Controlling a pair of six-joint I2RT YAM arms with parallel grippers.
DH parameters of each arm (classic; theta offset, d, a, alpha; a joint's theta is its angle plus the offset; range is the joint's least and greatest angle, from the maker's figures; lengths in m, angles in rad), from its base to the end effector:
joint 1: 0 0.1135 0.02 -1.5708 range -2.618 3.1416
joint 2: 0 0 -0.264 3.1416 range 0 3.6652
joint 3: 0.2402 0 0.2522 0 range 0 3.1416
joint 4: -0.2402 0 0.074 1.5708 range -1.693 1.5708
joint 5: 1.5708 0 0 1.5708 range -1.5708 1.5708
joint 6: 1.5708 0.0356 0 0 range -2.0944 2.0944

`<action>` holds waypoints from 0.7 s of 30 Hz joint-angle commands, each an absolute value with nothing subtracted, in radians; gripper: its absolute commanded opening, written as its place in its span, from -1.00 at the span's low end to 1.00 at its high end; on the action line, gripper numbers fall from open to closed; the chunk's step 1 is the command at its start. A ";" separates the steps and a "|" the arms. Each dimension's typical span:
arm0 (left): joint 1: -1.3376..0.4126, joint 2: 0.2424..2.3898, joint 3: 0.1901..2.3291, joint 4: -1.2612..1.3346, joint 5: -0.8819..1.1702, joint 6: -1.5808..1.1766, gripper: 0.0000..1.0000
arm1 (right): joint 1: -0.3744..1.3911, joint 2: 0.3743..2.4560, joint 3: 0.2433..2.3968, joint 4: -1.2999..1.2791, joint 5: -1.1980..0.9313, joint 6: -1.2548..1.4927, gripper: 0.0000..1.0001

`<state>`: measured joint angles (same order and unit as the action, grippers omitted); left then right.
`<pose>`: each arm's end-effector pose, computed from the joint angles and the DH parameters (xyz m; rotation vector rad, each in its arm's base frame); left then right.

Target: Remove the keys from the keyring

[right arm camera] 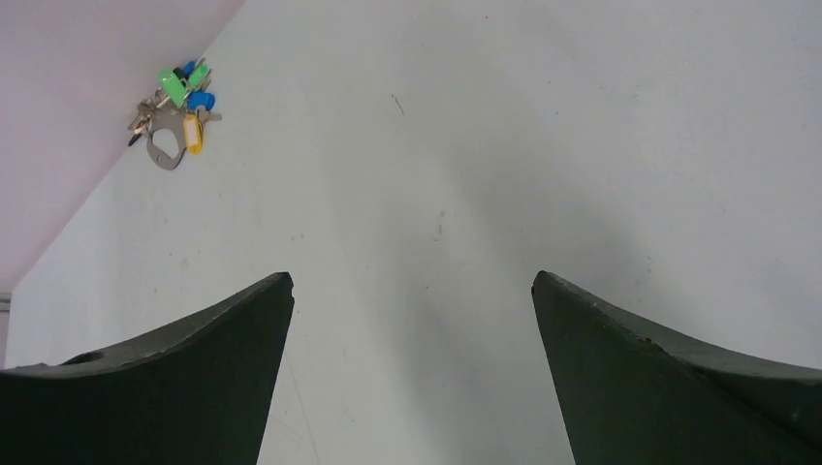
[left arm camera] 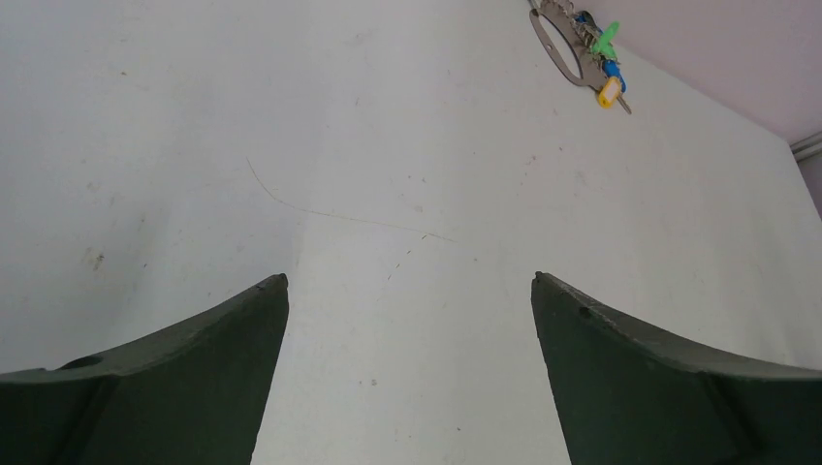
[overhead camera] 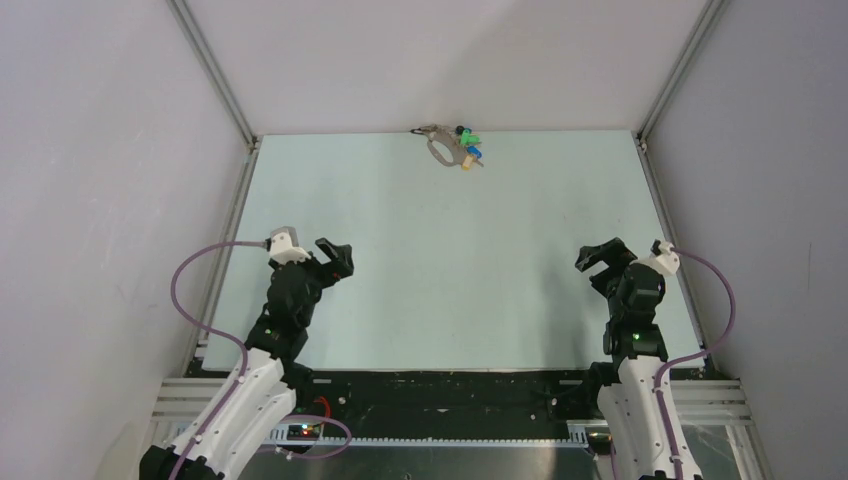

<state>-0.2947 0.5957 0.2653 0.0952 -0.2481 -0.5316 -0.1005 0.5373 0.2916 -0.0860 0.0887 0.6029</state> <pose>0.1539 -0.0376 0.2136 -0.3895 1.7713 -0.3654 0.1478 -0.0181 0.2116 0.7142 1.7708 0.2563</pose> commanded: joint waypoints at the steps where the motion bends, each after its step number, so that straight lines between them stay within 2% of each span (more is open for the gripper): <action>1: -0.303 0.590 0.265 0.132 -0.245 -0.517 0.96 | -0.103 0.537 0.293 -0.080 0.126 0.662 1.00; 4: -0.302 0.577 0.258 0.132 -0.249 -0.521 0.96 | -0.111 0.548 0.294 -0.165 0.218 0.837 1.00; 7: -0.302 0.561 0.244 0.132 -0.261 -0.534 0.96 | -0.150 0.542 0.294 -0.148 0.149 0.815 0.82; 9: -0.302 0.565 0.240 0.135 -0.261 -0.536 0.96 | -0.154 0.534 0.285 -0.131 0.107 0.806 0.77; 12: -0.302 0.589 0.243 0.144 -0.254 -0.538 0.96 | -0.154 0.546 0.276 -0.111 0.003 0.798 0.79; 15: -0.303 0.619 0.252 0.149 -0.240 -0.537 0.96 | -0.134 0.586 0.265 0.031 -0.164 0.798 0.87; 17: -0.303 0.625 0.252 0.153 -0.234 -0.537 0.96 | -0.068 0.636 0.268 0.129 -0.154 0.819 0.88; 21: -0.303 0.626 0.248 0.165 -0.221 -0.534 0.96 | 0.149 0.815 0.358 0.304 0.010 0.815 0.88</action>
<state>-0.2955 0.6270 0.2466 0.1070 -0.2398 -0.5335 -0.0006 0.6884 0.2676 0.0521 -0.0555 0.8028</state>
